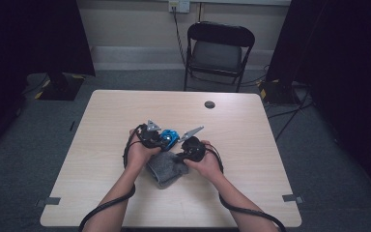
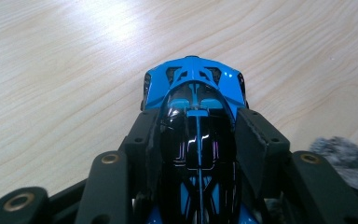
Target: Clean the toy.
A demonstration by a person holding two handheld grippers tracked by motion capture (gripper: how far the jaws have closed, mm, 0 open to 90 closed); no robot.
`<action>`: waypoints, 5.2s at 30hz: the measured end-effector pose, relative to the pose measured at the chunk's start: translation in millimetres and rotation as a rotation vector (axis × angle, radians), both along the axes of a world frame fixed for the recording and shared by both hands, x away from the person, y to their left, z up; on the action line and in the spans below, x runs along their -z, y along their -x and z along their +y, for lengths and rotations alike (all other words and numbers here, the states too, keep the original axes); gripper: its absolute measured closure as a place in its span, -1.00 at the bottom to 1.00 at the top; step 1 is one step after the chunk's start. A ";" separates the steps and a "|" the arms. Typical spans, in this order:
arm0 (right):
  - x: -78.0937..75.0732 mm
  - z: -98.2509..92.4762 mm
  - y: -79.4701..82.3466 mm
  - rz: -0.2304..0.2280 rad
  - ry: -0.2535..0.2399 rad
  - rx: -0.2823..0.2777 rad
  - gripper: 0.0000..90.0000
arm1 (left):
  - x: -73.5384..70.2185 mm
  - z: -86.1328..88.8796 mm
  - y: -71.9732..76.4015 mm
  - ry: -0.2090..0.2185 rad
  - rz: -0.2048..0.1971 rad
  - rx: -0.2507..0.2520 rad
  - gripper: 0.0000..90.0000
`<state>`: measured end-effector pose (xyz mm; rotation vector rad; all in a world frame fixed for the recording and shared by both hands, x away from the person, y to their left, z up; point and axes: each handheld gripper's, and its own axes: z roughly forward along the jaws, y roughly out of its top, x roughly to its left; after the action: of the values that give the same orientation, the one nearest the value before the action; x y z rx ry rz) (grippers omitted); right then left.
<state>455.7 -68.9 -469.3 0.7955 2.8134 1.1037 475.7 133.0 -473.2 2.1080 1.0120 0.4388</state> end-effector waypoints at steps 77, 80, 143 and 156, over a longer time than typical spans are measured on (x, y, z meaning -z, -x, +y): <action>2.2 -21.5 -68.0 -0.035 0.041 0.327 0.74 | 1.8 0.1 1.2 0.013 -0.014 -0.004 0.16; 2.5 -27.8 -72.0 -0.030 0.035 0.370 0.74 | 1.8 0.4 1.5 0.013 -0.014 -0.004 0.16; -27.0 -99.0 -18.7 -0.065 -0.194 0.307 0.74 | -0.9 -0.6 -0.8 -0.006 0.005 -0.002 0.16; -20.1 -55.4 9.6 -0.044 -0.172 0.115 0.74 | -1.3 0.2 -1.8 0.004 0.019 -0.004 0.16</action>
<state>446.0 -124.4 -449.2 0.9197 2.6276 1.3391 477.4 133.2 -471.9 2.1102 1.0279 0.4189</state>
